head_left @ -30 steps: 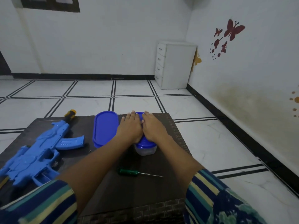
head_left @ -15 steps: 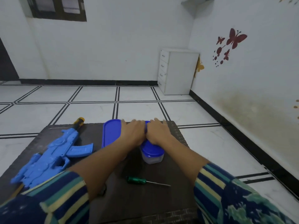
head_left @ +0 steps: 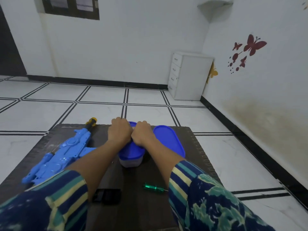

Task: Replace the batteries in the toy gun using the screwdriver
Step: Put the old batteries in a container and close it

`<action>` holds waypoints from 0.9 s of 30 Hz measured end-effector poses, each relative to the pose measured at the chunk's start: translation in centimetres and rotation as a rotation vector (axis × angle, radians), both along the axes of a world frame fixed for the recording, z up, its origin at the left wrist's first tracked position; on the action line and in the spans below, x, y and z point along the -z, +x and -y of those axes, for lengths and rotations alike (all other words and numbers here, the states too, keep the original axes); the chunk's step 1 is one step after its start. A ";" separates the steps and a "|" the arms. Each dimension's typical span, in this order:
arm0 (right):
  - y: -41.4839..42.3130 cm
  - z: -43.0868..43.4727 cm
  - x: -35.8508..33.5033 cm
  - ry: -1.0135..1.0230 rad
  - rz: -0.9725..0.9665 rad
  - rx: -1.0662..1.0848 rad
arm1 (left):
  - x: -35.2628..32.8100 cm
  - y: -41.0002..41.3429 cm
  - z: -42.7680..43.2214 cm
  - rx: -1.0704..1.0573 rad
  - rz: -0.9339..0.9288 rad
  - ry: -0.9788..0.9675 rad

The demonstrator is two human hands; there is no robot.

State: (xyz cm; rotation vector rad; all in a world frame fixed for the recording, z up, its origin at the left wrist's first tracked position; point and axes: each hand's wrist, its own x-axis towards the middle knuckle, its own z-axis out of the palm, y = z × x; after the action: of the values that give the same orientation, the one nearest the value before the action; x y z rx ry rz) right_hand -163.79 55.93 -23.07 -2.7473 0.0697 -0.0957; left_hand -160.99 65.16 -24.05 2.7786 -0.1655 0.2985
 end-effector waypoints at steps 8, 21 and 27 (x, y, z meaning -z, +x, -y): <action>0.2 -0.2 1.4 -0.018 0.140 0.010 | 0.9 0.4 0.1 -0.044 0.085 0.134; -0.3 0.0 1.3 -0.096 0.245 -0.069 | 1.0 1.7 -0.1 -0.050 0.057 0.070; -0.1 -0.3 1.4 0.053 0.254 -0.042 | 1.1 2.1 -0.2 -0.079 0.073 0.016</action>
State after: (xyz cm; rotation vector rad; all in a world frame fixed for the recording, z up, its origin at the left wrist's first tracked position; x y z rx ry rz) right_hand -163.93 56.20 -24.47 -2.6583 -0.0540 -0.4235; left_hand -158.93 65.36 -25.13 2.7956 -0.0767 0.4210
